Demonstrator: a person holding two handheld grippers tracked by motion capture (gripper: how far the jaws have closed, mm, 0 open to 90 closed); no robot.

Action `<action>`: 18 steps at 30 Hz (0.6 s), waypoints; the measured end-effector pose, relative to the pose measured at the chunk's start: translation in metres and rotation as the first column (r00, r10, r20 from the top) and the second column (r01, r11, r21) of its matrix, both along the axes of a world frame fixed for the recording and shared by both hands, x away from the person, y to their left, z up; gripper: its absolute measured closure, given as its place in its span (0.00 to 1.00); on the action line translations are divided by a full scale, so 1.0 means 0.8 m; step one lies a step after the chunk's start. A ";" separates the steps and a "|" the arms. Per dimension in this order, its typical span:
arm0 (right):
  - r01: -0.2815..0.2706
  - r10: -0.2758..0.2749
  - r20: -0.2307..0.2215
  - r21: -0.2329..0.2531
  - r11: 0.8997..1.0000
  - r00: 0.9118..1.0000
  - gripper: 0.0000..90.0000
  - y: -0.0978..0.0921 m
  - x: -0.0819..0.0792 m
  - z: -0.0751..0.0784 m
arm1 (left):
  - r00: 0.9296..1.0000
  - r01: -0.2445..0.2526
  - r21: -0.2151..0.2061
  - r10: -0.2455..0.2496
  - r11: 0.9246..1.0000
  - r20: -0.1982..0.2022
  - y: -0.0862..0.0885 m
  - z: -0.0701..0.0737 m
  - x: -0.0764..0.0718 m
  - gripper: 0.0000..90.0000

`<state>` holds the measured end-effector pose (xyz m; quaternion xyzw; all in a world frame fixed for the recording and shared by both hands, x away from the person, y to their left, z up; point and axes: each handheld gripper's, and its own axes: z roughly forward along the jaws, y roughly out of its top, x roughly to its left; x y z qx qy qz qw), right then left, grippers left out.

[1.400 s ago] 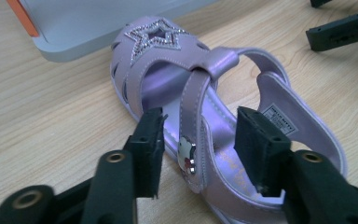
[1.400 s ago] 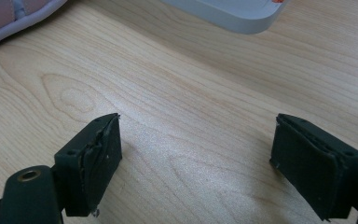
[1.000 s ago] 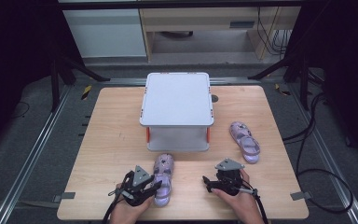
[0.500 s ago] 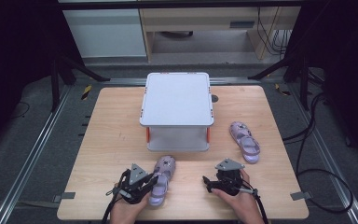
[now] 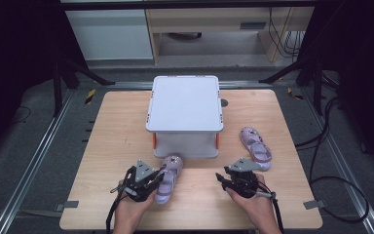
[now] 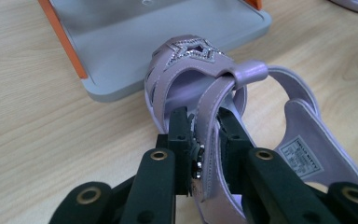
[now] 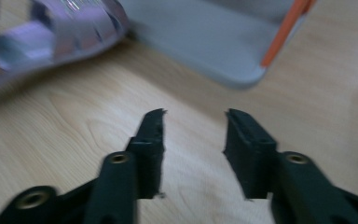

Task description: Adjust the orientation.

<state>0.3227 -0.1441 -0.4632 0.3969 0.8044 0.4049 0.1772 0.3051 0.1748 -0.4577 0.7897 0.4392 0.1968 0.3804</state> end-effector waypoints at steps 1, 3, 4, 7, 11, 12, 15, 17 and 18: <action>-0.008 0.008 0.014 -0.003 1.000 1.000 0.74 0.001 0.002 0.009 | 1.000 0.000 0.000 0.000 1.000 0.000 0.000 0.000 0.000 0.87; -0.022 0.022 0.027 -0.003 1.000 0.999 0.80 0.003 0.006 0.027 | 1.000 -0.014 -0.009 0.014 1.000 0.007 -0.001 0.001 0.012 0.87; -0.030 0.030 0.031 0.000 1.000 0.999 0.82 0.003 0.008 0.035 | 1.000 -0.018 -0.011 0.018 1.000 0.011 -0.001 0.002 0.015 0.87; -0.055 0.056 0.043 -0.008 0.998 0.998 0.89 0.007 0.014 0.054 | 0.999 -0.041 -0.025 0.042 0.999 0.021 0.000 0.006 0.026 0.87; -0.085 0.084 0.046 0.003 0.996 0.995 0.95 0.014 0.020 0.073 | 0.997 -0.071 -0.036 0.073 0.997 0.032 0.002 0.008 0.039 0.87; -0.090 0.090 0.049 0.003 0.996 0.995 0.97 0.015 0.022 0.078 | 0.997 -0.075 -0.037 0.076 0.997 0.033 0.002 0.009 0.042 0.87; -0.098 0.097 0.056 0.017 0.995 0.994 0.99 0.018 0.026 0.091 | 0.996 -0.082 -0.046 0.084 0.996 0.035 0.001 0.009 0.046 0.87; -0.106 0.104 0.070 0.029 0.994 0.992 1.00 0.019 0.030 0.099 | 0.995 -0.084 -0.047 0.086 0.995 0.045 -0.002 0.009 0.050 0.87; -0.107 0.104 0.071 0.034 0.994 0.992 1.00 0.020 0.032 0.102 | 0.995 -0.085 -0.045 0.088 0.995 0.051 -0.003 0.008 0.052 0.87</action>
